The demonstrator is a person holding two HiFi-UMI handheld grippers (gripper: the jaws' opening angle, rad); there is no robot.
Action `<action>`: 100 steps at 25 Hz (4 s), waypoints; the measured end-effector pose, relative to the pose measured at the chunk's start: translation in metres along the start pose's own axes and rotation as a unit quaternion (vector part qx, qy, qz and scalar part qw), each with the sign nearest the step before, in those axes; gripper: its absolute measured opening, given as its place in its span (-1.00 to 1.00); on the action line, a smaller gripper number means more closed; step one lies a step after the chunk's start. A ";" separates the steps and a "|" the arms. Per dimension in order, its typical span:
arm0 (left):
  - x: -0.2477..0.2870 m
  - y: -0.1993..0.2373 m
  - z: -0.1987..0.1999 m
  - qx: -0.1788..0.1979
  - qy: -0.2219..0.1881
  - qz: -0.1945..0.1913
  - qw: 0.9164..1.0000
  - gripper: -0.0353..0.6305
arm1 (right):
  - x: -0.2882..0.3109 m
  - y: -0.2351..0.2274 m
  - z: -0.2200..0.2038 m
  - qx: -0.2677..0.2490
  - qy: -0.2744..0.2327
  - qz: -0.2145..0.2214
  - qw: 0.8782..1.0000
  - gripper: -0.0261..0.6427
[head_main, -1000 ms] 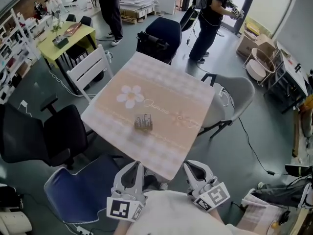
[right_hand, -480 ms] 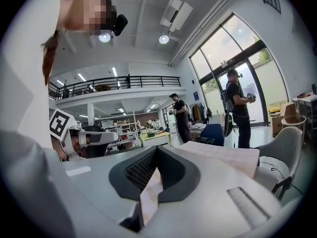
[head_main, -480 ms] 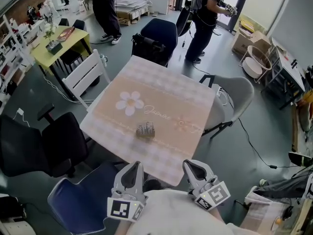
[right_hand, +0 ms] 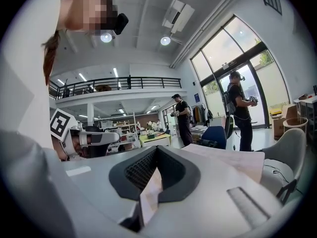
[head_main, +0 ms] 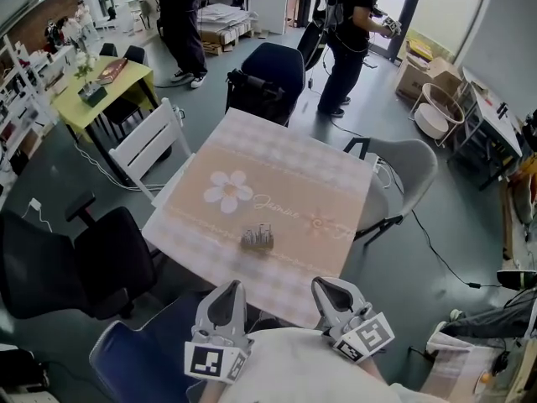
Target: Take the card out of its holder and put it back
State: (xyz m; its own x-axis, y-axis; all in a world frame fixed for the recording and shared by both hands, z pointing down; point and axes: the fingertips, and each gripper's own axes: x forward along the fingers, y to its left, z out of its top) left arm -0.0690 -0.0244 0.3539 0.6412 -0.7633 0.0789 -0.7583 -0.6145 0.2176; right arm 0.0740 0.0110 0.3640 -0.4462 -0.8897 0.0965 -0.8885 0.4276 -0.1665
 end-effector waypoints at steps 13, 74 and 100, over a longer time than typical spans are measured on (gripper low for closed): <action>0.000 0.013 0.000 -0.016 -0.002 -0.011 1.000 -0.89 | 0.012 0.012 0.002 -0.009 0.016 -0.001 1.000 -0.93; 0.006 -0.013 -0.001 -0.026 -0.002 0.100 0.995 -0.89 | 0.025 -0.034 0.009 0.004 0.030 0.105 0.994 -0.84; 0.025 0.014 -0.014 -0.065 0.024 0.151 0.986 -0.89 | 0.191 -0.080 -0.099 -0.010 0.122 0.276 0.953 -0.45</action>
State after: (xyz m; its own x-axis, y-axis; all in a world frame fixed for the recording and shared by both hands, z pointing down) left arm -0.0618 -0.0496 0.3729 0.3953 -0.8957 0.2035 -0.8961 -0.3275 0.2994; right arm 0.0488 -0.1772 0.4928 -0.8562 -0.4647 0.2258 -0.5112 0.8251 -0.2404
